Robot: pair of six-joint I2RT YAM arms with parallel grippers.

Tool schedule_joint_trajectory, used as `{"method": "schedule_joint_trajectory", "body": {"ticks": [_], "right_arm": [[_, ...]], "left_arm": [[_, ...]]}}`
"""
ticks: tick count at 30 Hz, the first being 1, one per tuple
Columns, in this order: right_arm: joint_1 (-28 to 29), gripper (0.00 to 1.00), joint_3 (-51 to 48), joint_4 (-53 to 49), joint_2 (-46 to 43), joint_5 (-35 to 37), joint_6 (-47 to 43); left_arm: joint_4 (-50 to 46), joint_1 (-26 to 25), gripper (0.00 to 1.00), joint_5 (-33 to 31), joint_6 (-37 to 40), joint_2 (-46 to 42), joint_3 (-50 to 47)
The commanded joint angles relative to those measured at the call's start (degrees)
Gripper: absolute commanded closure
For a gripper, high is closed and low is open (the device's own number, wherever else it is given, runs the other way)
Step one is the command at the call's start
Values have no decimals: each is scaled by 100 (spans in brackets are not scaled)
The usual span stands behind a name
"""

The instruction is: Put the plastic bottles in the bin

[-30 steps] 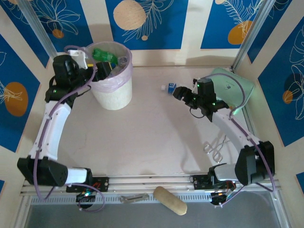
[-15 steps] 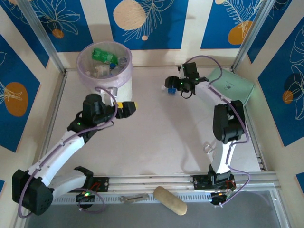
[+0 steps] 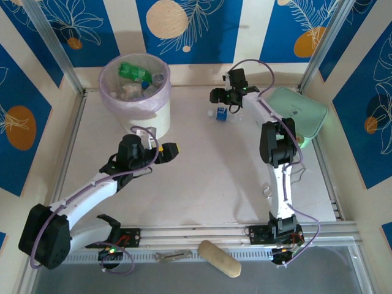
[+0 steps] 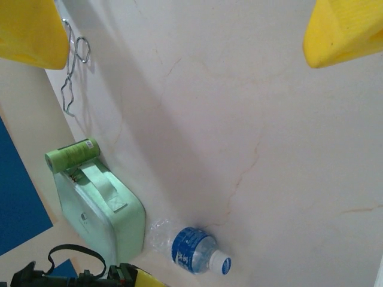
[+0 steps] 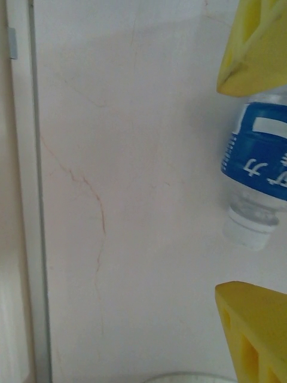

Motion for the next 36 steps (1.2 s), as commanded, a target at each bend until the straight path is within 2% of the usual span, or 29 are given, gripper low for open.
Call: {"method": "schedule_joint_trajectory", "body": {"ticks": [1,5,11,18,24,32,36], "right_arm": [[-27,16,452,-658,336,-92,-297],[-43,12,830,-1095,586,-162,-484],[-43,10,630,-1277,512,-452,-558],[149,10,-599,-764,-207,-115,-673],[340,11,-1111,-661,-373,423,-808],[268,15,-594,-972,53,824,-123],[266,22,-385,-1005,174,791,104]], "left_arm": [[325,-62,0,-62,-77,-9,-56],[278,-62,0,-81,-37,7,-34],[401,-71,0,-40,-99,119,19],[410,-79,0,-26,-59,223,129],[514,-88,0,13,-81,319,150],[466,-111,0,5,-91,262,151],[381,-115,0,-46,-66,172,140]]}}
